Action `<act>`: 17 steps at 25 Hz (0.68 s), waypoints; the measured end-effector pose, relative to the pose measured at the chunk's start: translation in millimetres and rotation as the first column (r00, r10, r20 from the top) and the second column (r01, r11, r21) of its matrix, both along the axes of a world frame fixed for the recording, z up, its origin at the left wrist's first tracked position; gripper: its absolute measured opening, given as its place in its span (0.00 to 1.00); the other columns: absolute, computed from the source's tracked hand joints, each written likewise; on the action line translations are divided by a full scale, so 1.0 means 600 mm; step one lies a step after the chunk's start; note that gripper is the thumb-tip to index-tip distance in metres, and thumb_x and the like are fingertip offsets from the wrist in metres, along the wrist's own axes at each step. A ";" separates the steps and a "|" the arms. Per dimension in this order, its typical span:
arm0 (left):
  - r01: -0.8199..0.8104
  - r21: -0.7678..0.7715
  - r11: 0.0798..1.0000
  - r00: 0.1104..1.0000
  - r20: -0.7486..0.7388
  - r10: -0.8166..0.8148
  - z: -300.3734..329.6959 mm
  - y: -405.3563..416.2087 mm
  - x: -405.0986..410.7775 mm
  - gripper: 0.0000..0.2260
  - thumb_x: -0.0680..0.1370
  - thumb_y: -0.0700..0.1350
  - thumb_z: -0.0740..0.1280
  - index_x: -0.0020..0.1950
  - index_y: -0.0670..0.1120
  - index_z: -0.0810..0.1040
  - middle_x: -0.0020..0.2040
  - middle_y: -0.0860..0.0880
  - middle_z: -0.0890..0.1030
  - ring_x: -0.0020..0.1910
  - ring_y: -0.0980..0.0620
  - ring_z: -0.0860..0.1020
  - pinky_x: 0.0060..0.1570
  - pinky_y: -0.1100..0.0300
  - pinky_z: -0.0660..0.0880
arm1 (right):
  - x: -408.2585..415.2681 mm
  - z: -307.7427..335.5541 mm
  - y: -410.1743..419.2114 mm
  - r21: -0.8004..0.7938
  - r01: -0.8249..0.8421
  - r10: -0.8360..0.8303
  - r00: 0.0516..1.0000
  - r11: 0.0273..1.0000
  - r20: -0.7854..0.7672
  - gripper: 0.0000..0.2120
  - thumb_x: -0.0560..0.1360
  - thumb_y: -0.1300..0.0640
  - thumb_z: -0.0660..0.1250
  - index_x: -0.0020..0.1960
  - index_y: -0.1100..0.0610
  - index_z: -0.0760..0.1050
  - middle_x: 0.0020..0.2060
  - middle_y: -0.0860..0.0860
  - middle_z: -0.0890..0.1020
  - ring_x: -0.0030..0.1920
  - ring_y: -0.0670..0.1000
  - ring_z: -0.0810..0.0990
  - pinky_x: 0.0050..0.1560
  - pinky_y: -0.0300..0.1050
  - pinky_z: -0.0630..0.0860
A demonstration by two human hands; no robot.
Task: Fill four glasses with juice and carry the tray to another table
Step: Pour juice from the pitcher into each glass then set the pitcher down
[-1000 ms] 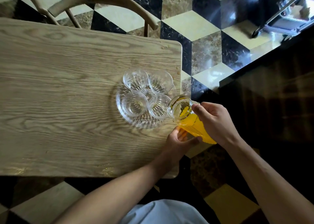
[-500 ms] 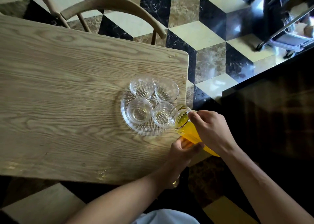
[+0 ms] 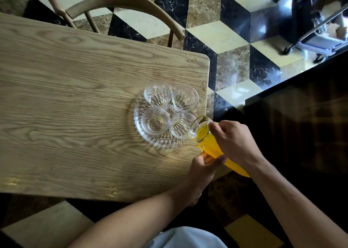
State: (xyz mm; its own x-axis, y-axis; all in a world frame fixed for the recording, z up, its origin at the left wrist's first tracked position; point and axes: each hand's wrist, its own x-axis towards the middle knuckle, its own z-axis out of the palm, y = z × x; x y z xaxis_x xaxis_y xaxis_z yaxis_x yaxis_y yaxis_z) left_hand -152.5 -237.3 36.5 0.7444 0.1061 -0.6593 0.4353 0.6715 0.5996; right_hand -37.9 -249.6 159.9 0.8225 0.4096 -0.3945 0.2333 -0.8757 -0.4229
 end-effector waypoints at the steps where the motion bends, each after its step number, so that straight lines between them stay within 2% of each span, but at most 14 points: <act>1: -0.005 -0.014 1.000 1.000 0.000 0.005 -0.002 -0.002 0.001 0.27 0.56 0.70 0.81 0.37 0.50 0.81 0.36 0.49 0.76 0.43 0.48 0.71 0.48 0.53 0.72 | 0.001 -0.001 0.000 -0.009 -0.009 0.009 1.000 1.000 0.002 0.26 0.81 0.45 0.62 0.33 0.64 0.70 0.25 0.55 0.73 0.27 0.53 0.70 0.30 0.47 0.66; 5: 0.010 -0.045 0.999 1.000 -0.002 -0.010 -0.007 -0.007 0.000 0.27 0.56 0.69 0.82 0.41 0.51 0.84 0.44 0.43 0.78 0.49 0.47 0.73 0.54 0.48 0.71 | 0.001 -0.001 0.002 -0.054 -0.034 0.034 0.999 0.998 0.004 0.26 0.81 0.44 0.61 0.30 0.59 0.66 0.24 0.52 0.70 0.26 0.52 0.68 0.29 0.46 0.64; 9: 0.016 -0.060 0.998 0.999 -0.033 -0.018 -0.005 -0.012 0.002 0.33 0.54 0.70 0.82 0.45 0.47 0.84 0.47 0.44 0.82 0.51 0.47 0.79 0.62 0.45 0.78 | 0.002 0.001 0.006 -0.089 -0.048 0.049 0.999 0.995 0.017 0.27 0.81 0.44 0.61 0.28 0.58 0.63 0.23 0.51 0.69 0.25 0.52 0.68 0.27 0.45 0.63; 11: 0.015 -0.060 0.998 0.999 -0.030 -0.017 -0.006 -0.014 0.002 0.34 0.53 0.71 0.82 0.46 0.46 0.83 0.47 0.45 0.83 0.51 0.49 0.80 0.65 0.43 0.78 | 0.003 0.001 0.007 -0.098 -0.049 0.051 0.999 0.994 0.020 0.27 0.81 0.44 0.61 0.28 0.58 0.63 0.23 0.51 0.69 0.25 0.51 0.68 0.27 0.44 0.63; 17: 0.013 -0.046 0.999 1.000 -0.023 -0.015 -0.008 -0.014 0.002 0.35 0.53 0.71 0.81 0.47 0.47 0.84 0.47 0.46 0.84 0.51 0.49 0.82 0.65 0.42 0.78 | 0.004 0.003 0.014 -0.123 -0.036 0.037 0.999 0.992 0.009 0.26 0.81 0.44 0.60 0.29 0.59 0.66 0.24 0.53 0.72 0.26 0.54 0.71 0.27 0.44 0.64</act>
State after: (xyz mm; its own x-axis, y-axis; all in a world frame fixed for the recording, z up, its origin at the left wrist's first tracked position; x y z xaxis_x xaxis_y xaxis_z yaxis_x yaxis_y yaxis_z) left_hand -151.2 -245.4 31.5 0.7298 0.0652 -0.6805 0.4585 0.6917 0.5579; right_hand -35.2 -241.2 161.7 0.8125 0.3884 -0.4348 0.2698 -0.9116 -0.3102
